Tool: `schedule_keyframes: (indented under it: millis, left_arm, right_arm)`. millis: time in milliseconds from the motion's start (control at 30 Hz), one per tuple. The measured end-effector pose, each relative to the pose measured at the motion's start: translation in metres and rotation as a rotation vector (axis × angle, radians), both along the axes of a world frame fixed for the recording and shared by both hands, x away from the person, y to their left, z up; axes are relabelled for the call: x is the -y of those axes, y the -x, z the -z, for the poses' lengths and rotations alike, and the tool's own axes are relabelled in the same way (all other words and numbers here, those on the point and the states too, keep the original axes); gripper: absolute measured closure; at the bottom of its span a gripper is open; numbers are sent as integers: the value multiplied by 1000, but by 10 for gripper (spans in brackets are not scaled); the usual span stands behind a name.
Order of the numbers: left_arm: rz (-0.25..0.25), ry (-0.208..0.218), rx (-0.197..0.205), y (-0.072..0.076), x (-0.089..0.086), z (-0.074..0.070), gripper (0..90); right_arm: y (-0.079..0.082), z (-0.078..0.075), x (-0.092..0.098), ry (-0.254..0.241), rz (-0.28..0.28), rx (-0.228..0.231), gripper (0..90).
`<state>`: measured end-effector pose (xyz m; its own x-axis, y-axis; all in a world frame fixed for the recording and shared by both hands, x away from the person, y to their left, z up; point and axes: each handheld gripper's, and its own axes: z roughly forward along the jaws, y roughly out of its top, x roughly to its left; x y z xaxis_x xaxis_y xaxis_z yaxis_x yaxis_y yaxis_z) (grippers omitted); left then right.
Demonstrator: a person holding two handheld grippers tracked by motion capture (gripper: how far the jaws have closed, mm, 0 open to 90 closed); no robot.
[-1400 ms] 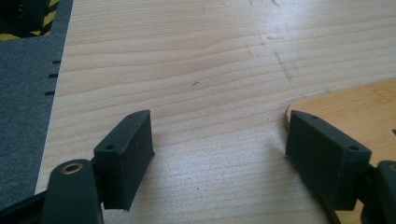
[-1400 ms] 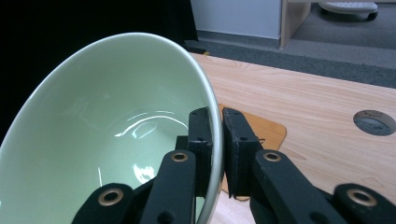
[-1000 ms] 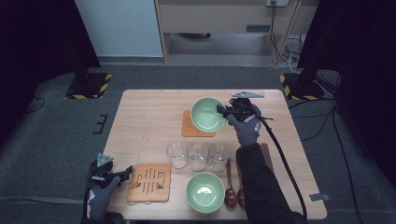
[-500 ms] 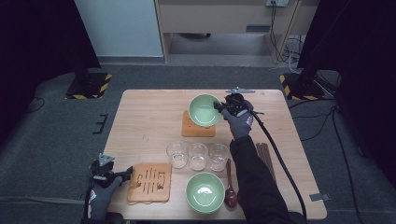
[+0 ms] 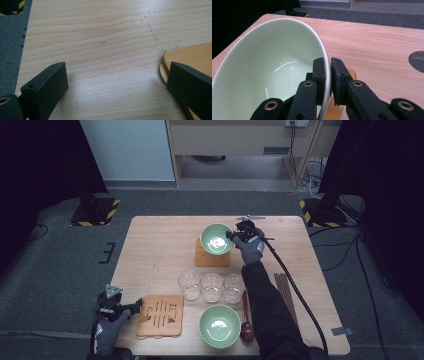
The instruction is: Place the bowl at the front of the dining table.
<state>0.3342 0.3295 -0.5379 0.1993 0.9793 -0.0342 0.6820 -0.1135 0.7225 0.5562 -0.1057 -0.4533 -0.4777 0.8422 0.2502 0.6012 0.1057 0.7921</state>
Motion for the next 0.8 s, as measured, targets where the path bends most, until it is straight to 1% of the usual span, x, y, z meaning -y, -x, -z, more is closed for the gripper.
schedule_keyframes:
  millis: [133, 300, 467, 600, 800]
  left_arm:
    - [0, 0, 0, 0, 0, 0, 23]
    - [0, 0, 0, 0, 0, 0, 23]
    - [0, 0, 0, 0, 0, 0, 23]
    - [0, 0, 0, 0, 0, 0, 23]
    - [0, 0, 0, 0, 0, 0, 23]
  right_arm:
    - [-5, 7, 0, -8, 11, -19, 826]
    - [-10, 12, 0, -19, 5, -23, 826]
    - [-13, 17, -2, -9, 1, -30, 823]
    - [-15, 23, -5, -20, -4, -49, 822]
    - [-18, 31, -7, -18, -3, -75, 820]
